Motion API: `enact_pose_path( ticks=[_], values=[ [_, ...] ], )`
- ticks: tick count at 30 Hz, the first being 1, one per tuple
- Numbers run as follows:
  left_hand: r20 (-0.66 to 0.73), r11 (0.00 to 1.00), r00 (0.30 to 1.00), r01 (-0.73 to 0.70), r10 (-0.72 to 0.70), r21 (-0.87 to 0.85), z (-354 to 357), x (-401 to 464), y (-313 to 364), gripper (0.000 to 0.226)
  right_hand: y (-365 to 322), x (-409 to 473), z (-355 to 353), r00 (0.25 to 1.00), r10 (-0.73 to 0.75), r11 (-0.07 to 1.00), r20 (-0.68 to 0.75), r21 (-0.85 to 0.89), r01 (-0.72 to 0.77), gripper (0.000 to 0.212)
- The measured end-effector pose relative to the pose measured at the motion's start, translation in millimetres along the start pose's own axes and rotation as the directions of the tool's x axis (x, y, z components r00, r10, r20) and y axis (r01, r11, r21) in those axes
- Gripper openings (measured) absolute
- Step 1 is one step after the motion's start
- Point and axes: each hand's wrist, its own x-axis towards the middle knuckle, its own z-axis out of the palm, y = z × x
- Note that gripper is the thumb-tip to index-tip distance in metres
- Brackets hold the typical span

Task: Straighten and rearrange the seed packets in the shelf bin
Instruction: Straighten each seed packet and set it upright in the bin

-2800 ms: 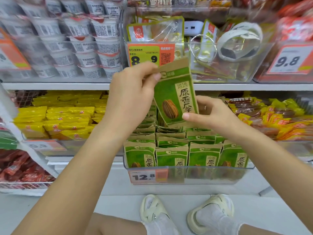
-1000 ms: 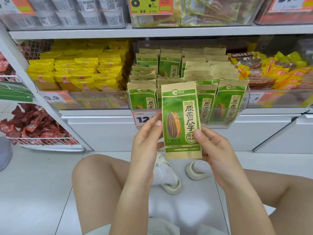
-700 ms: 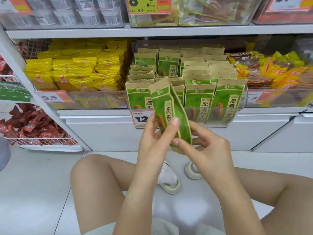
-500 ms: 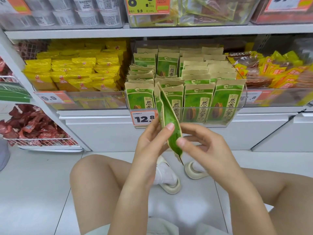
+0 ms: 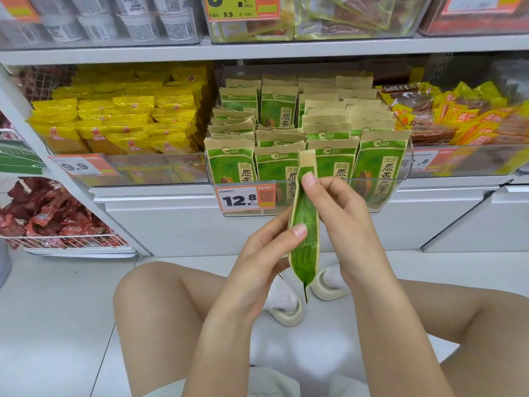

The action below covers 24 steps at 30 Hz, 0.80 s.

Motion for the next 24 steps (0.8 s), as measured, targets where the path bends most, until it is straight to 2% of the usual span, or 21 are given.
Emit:
enact_pose_path(
  ticks=[5,8,11,15,18,22,24],
  values=[
    [-0.042,0.999,0.999,0.025,-0.024,0.030,0,0,-1,0.062,2,0,-2,1.000,0.027,1.000,-0.004,-0.003,-0.027,0.029],
    [-0.115,0.999,0.993,0.020,-0.015,0.047,-1,-1,0,0.060,11,-4,-5,1.000,0.020,1.000,0.004,-0.020,-0.020,0.037],
    [-0.221,1.000,0.975,-0.028,0.029,0.010,-1,-1,3,0.047,27,-15,-8,0.996,0.070,0.995,0.048,-0.072,-0.067,0.047],
    [-0.361,0.990,0.926,-0.135,0.108,-0.049,-1,-2,10,0.042,41,-31,-6,0.983,0.126,0.986,0.137,-0.130,-0.108,0.033],
    [-0.399,0.983,0.906,-0.175,0.143,-0.046,-2,-5,14,0.038,37,-34,-4,0.978,0.116,0.986,0.174,-0.140,-0.092,0.025],
    [-0.417,0.985,0.899,-0.169,0.136,-0.043,-1,-7,18,0.053,28,-35,-8,0.967,0.089,0.991,0.237,-0.117,-0.063,0.029],
    [-0.419,0.987,0.899,-0.157,0.127,-0.037,-1,-7,18,0.055,27,-36,-8,0.961,0.077,0.986,0.264,-0.162,-0.035,0.020]
  ],
)
